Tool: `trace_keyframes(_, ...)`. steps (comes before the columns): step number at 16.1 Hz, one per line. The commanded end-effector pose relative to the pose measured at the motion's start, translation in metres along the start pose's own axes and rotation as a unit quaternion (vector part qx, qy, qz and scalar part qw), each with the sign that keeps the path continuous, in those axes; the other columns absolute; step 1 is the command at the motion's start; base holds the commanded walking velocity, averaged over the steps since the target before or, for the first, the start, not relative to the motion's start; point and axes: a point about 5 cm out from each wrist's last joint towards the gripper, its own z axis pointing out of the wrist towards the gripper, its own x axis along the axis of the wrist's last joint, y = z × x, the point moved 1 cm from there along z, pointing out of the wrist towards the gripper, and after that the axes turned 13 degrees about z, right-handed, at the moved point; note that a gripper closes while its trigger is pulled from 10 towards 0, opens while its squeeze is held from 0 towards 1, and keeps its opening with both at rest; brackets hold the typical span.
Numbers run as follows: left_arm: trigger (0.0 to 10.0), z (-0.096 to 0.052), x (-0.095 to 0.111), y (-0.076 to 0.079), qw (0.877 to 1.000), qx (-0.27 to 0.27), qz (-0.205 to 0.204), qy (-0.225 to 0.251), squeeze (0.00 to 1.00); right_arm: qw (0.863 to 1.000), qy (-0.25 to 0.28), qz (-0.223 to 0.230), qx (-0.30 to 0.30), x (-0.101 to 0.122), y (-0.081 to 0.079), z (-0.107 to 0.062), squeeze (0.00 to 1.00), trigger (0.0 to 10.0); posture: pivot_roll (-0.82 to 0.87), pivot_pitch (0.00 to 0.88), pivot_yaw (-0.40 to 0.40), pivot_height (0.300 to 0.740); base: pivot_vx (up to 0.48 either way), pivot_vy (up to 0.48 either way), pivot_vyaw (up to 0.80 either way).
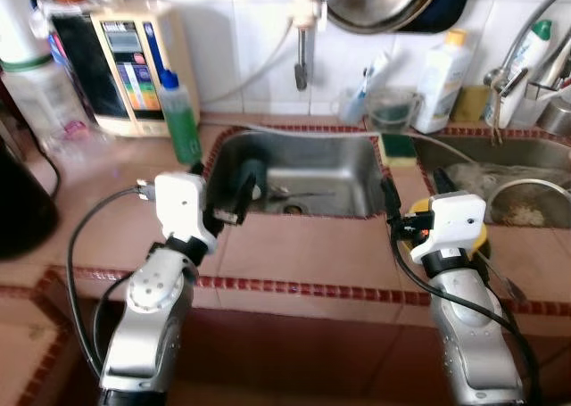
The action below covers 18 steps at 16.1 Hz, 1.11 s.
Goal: Kitchen organization
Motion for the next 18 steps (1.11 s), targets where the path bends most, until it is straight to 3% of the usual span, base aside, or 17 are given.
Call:
trace_keyframes(1,10.0,0.000,0.001,-0.004,1.000,0.005,0.000,-0.001,0.00,1.000,0.010,0.002,0.007,0.006,-0.004,0.003,0.00,10.0,-0.12,0.009,0.044,0.740,0.000,-0.480,0.00)
trace_keyframes(11,10.0,0.003,0.003,-0.002,1.000,-0.004,0.000,-0.003,0.00,1.000,0.011,0.003,0.006,0.006,-0.004,0.004,0.00,10.0,-0.12,0.010,0.046,0.740,0.000,-0.480,0.00)
trace_keyframes(15,10.0,0.001,-0.002,0.016,0.998,-0.052,-0.004,-0.032,0.00,1.000,0.005,0.001,0.003,0.006,-0.001,0.003,0.00,10.0,-0.12,0.024,0.044,0.740,0.000,0.000,0.00)
trace_keyframes(18,10.0,-0.005,0.004,0.040,0.991,-0.130,0.027,-0.031,0.00,1.000,-0.006,0.007,-0.003,0.005,0.003,0.001,0.00,10.0,-0.12,0.042,0.042,0.740,0.000,0.000,0.00)
